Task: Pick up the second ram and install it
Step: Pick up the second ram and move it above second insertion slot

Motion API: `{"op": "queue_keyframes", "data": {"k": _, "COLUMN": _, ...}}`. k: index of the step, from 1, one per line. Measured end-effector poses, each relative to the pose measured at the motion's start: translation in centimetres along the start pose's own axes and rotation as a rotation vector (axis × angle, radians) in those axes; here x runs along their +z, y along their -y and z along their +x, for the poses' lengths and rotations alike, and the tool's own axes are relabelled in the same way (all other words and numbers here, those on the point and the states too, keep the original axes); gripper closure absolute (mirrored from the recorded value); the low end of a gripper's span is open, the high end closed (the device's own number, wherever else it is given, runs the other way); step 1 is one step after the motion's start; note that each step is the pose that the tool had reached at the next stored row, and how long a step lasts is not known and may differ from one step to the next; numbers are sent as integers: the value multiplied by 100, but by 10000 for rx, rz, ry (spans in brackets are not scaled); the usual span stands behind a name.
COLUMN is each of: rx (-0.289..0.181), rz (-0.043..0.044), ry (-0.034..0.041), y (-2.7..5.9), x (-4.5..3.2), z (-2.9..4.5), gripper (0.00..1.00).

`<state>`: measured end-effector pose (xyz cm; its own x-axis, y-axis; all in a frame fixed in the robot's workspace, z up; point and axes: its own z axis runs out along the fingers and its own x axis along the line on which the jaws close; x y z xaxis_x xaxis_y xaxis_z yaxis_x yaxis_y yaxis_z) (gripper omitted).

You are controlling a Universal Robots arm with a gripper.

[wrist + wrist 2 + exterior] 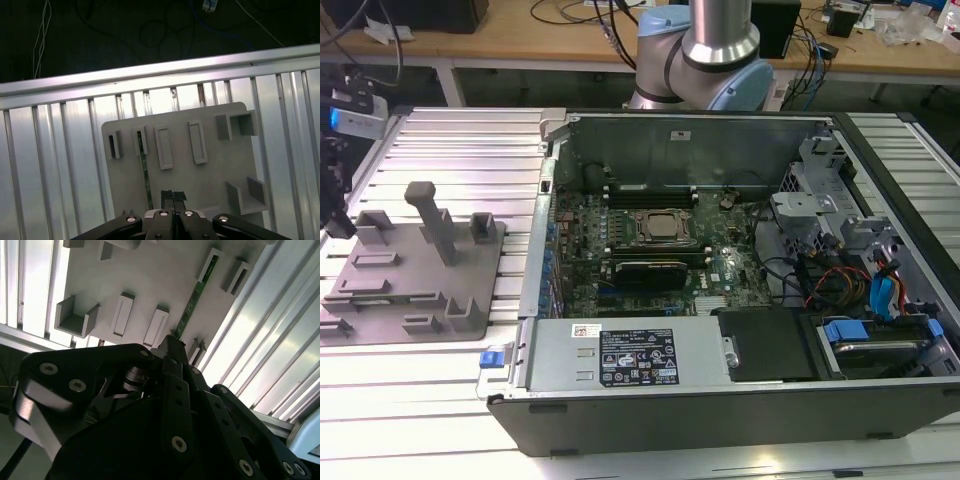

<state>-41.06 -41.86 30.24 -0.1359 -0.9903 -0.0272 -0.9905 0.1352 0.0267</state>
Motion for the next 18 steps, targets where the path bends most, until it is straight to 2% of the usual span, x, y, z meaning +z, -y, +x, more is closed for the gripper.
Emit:
{"op": "queue_keyframes", "data": {"k": 2, "rx": 0, "rz": 0, "ry": 0, "y": 19, "x": 19, "z": 2, "gripper": 92}}
{"op": "queue_keyframes", "data": {"k": 8, "rx": -7, "rz": 20, "ry": 2, "y": 29, "x": 206, "z": 18, "gripper": 92}}
{"op": "queue_keyframes", "data": {"k": 15, "rx": -33, "rz": 33, "ry": 3, "y": 35, "x": 302, "z": 45, "gripper": 92}}
{"op": "queue_keyframes", "data": {"k": 18, "rx": -64, "rz": 42, "ry": 4, "y": 40, "x": 369, "z": 70, "gripper": 92}}
